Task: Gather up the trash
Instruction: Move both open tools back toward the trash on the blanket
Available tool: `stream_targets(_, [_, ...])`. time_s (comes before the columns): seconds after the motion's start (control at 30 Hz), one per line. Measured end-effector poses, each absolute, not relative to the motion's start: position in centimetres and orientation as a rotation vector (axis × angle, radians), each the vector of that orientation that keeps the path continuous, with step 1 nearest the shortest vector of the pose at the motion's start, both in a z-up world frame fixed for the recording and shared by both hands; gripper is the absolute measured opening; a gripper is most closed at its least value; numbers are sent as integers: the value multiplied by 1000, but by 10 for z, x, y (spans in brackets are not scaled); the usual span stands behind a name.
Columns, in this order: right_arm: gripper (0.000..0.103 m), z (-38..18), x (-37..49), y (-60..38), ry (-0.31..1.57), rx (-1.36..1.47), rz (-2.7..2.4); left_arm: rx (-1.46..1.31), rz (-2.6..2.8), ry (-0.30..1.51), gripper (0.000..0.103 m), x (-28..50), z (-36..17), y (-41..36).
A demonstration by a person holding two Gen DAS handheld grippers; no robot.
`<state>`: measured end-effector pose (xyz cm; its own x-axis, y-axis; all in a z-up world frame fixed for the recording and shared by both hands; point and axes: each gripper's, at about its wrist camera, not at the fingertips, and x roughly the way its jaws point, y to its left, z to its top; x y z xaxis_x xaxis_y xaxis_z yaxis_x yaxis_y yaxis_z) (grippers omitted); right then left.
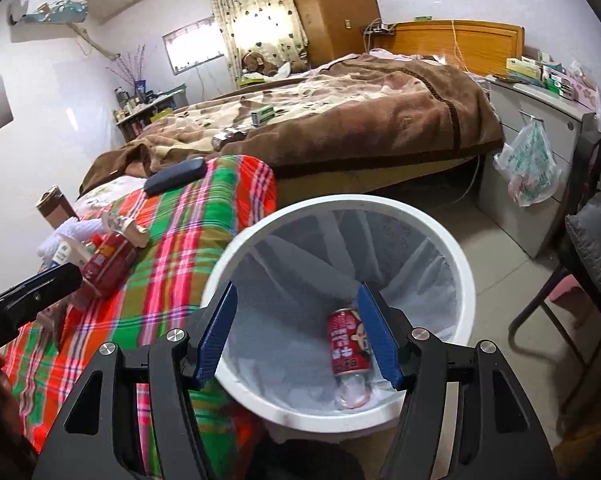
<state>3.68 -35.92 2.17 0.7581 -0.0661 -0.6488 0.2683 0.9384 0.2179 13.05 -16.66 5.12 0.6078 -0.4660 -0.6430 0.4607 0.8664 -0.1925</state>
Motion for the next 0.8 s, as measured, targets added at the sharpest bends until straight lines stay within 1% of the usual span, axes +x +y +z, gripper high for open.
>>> stream_targets(0.43, [64, 28, 54, -307, 680, 277, -86, -61, -398, 734, 62, 129, 53, -86])
stream_targets(0.8, [64, 27, 80, -258, 705, 247, 13, -133, -237, 748, 62, 139, 42, -8])
